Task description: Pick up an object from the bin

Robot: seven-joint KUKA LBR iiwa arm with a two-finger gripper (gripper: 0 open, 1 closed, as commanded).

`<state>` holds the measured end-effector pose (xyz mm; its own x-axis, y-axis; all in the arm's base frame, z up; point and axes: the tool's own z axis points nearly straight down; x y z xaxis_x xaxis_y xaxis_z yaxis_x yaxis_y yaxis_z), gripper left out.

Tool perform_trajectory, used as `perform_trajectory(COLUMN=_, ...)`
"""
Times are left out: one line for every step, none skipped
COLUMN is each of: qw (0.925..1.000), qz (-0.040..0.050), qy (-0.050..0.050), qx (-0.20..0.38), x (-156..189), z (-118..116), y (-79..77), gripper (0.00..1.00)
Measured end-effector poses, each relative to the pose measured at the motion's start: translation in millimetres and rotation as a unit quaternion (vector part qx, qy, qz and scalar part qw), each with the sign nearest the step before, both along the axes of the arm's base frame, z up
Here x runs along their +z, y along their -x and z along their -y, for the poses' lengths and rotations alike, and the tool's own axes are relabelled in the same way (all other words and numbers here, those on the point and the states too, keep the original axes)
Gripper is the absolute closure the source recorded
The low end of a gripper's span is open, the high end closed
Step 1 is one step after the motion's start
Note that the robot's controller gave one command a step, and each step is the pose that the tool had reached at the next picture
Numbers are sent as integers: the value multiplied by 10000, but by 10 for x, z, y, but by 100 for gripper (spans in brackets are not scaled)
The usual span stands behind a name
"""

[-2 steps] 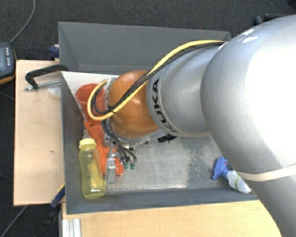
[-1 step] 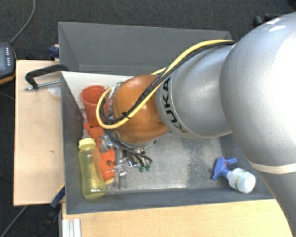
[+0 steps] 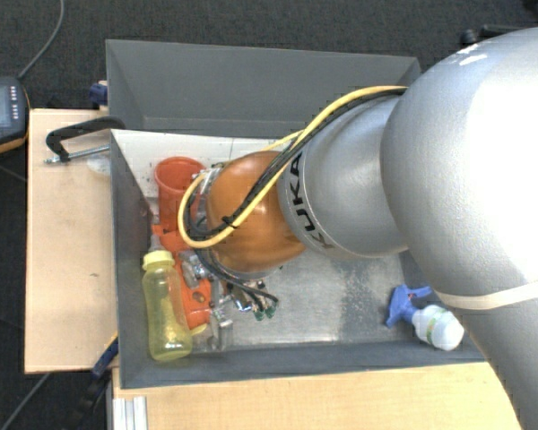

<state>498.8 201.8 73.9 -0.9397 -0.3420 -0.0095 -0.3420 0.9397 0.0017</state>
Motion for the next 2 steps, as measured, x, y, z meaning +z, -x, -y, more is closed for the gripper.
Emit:
perform_trajectory(qw=9870, qz=8, qy=9, qx=1610, x=-6, z=50, y=27, gripper=100)
perform_trajectory(qw=9869, qz=1, qy=12, qx=1616, x=-10, z=51, y=31, gripper=100)
